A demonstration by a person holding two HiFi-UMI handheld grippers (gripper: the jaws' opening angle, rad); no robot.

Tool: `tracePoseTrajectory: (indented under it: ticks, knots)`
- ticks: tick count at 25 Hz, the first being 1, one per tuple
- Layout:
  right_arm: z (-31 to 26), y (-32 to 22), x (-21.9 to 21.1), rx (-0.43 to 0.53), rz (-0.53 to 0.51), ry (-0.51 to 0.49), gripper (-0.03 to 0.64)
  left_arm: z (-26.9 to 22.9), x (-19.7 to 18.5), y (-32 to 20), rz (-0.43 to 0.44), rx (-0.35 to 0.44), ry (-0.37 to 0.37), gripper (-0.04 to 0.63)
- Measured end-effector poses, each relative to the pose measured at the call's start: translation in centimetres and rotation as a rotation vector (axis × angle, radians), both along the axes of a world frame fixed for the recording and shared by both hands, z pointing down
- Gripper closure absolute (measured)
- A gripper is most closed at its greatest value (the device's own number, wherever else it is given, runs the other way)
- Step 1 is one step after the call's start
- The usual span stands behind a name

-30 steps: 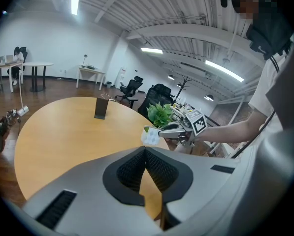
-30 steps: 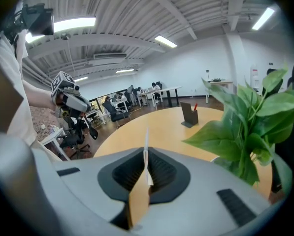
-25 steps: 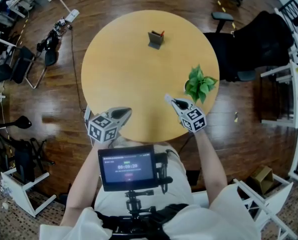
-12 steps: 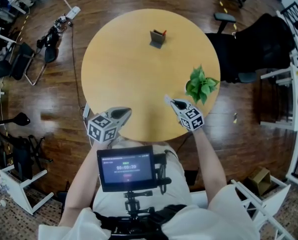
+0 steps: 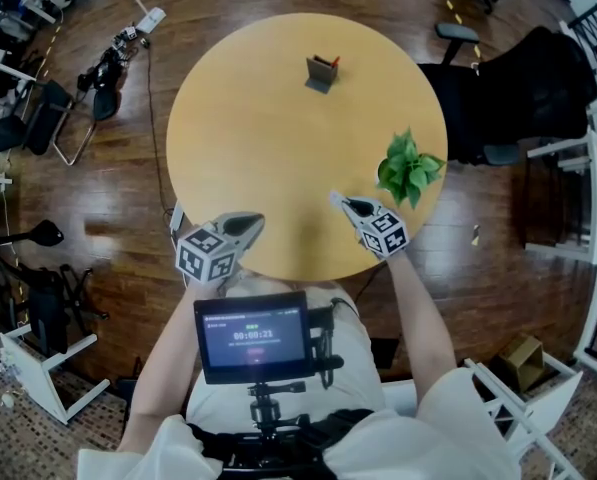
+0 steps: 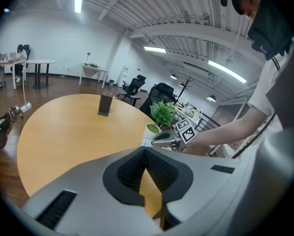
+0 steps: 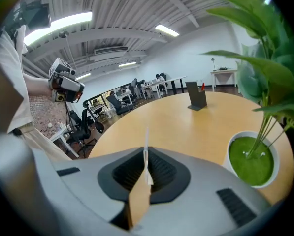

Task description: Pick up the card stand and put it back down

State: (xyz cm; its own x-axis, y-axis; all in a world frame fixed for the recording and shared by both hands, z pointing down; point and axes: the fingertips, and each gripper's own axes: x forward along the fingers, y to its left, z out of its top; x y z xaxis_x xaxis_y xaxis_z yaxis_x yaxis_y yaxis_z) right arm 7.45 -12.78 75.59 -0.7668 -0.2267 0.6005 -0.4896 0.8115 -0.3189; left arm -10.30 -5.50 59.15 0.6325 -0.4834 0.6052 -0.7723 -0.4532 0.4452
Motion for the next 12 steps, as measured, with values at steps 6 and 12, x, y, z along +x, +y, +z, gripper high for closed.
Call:
tracePoseTrajectory:
  ticks: [6, 12]
  knots:
    - [1.9, 0.1, -0.2, -0.033, -0.004, 0.024, 0.583, 0.2, -0.2, 0.3, -0.005, -0.008, -0.003, 0.594]
    - [2.7, 0.0, -0.5, -0.053, 0.009, 0.012, 0.583, 0.4, -0.8, 0.3, -0.012, -0.013, -0.012, 0.594]
